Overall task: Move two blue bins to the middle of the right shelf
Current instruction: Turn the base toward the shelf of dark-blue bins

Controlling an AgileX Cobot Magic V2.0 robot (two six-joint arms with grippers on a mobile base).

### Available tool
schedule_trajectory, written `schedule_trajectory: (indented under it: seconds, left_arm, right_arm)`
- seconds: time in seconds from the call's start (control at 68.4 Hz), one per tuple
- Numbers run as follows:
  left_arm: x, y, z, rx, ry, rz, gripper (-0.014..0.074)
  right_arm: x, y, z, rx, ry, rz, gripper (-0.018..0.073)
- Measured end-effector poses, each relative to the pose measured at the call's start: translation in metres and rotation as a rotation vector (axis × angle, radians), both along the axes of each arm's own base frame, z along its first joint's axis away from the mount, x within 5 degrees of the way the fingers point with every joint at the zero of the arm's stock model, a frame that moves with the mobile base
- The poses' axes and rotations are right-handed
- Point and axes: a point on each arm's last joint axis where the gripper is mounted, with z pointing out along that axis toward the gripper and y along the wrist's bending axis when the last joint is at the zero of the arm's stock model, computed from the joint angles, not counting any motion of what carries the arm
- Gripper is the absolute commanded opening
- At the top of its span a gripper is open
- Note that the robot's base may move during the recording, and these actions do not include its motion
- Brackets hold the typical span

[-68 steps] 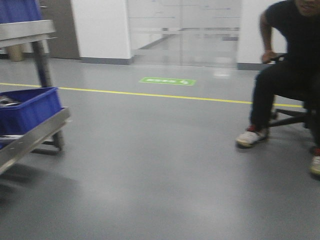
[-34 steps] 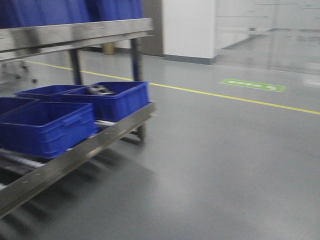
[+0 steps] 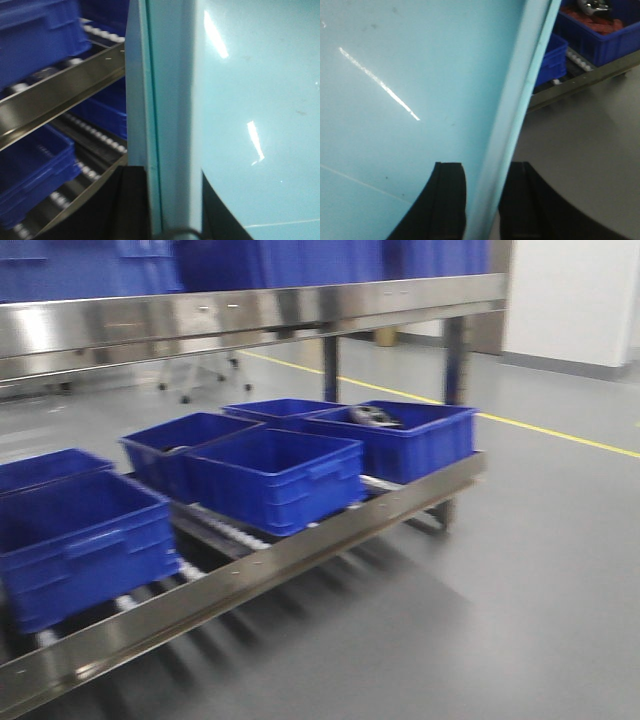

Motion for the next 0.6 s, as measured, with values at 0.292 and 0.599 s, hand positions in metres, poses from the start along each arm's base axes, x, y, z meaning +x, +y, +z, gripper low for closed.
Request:
schedule_trajectory:
  seconds: [0.292, 0.599]
  left_arm:
    - [0.0, 0.0, 0.0, 0.0, 0.0, 0.0, -0.0111]
    - [0.0, 0.0, 0.0, 0.0, 0.0, 0.0, -0.0111]
  right_arm:
    - [0.0, 0.0, 0.0, 0.002, 0.001, -0.001, -0.0151]
    - [0.0, 0.0, 0.0, 0.002, 0.001, -0.001, -0.0151]
